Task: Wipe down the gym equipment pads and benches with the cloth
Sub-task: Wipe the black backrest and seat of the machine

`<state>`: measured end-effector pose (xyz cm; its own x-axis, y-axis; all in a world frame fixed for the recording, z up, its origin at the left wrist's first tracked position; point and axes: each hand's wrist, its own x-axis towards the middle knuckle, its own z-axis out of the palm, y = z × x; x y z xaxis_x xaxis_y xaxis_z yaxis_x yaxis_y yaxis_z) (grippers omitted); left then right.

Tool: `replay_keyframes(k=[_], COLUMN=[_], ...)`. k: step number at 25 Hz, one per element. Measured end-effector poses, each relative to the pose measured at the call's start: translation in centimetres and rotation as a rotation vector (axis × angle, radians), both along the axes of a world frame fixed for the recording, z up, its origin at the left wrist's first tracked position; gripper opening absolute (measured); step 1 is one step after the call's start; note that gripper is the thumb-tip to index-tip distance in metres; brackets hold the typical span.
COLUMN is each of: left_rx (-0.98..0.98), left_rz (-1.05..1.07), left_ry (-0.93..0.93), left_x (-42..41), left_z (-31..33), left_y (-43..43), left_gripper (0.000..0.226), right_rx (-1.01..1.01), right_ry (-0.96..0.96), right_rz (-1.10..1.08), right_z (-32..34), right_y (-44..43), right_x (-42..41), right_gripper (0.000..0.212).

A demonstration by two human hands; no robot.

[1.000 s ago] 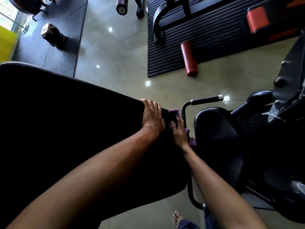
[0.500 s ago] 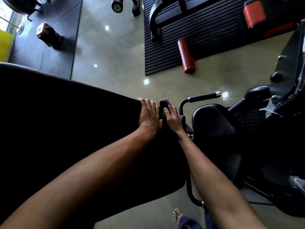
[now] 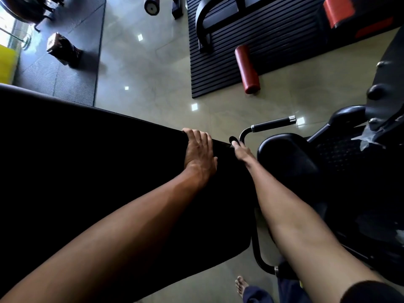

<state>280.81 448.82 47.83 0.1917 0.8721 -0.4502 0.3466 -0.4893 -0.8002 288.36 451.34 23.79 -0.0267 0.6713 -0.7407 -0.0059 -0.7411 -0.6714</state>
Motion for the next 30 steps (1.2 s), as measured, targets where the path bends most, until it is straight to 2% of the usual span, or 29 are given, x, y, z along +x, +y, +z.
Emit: replay_keyframes(k=[2,5,7,9,12,15,17,20,22,24,27,28,30], left_rx=[0.004,-0.005,-0.031,-0.079,-0.115,-0.132,-0.132,-0.154,-0.162,-0.166,-0.166,-0.168,-0.176], left_rz=[0.001,-0.012,-0.031,-0.056,-0.07,-0.057,-0.053,-0.045,-0.05,-0.051,-0.04,-0.038,-0.033], left_ry=[0.008,0.035,0.037,0.024,0.023,0.028,0.038,0.071,0.085,0.072,0.081,0.085,0.088], left_x=[0.0,0.0,-0.2,-0.4,-0.8,-1.0,-1.1,-1.1,-1.1,-1.2,-1.3,-1.3,-1.4], left_z=[0.1,0.2,0.3,0.5,0.9,1.2,1.4,1.7,2.0,2.3,2.9,3.0,3.1], left_y=[0.0,-0.1,-0.4,-1.2,-2.4,-3.3,-3.8,-4.8,-5.5,-6.1,-7.1,-7.4,-7.7], left_gripper=[0.078,0.078,0.078,0.076,0.073,0.071,0.069,0.068,0.068,0.067,0.067,0.066,0.065], right_rx=[0.146,0.407,0.453,0.307,0.001,-0.063,0.088,0.435,0.508,0.377,-0.07,-0.122,-0.05], right_ry=[-0.045,-0.061,-0.081,-0.088,-0.012,-0.03,-0.04,-0.013,-0.04,-0.095,-0.05,-0.02,-0.043], right_rz=[-0.013,-0.037,0.0,0.0,-0.042,-0.052,-0.075,-0.095,-0.081,-0.096,-0.144,-0.158,-0.118], right_z=[3.3,7.3,7.1,5.0,1.9,4.0,7.2,11.5,11.7,8.9,4.2,3.7,5.8], right_y=[-1.3,-7.8,-12.9,-15.5,-12.9,-9.9,-10.9,-16.8,-21.1,-22.9,-20.9,-19.6,-17.5], right_x=[-0.9,-2.6,-3.5,-3.0,-1.7,-1.7,-2.7,-4.5,-5.3,-5.3,-4.1,-3.7,-3.9], right_gripper=[0.056,0.055,0.054,0.057,0.06,0.058,0.055,0.053,0.051,0.051,0.053,0.054,0.054])
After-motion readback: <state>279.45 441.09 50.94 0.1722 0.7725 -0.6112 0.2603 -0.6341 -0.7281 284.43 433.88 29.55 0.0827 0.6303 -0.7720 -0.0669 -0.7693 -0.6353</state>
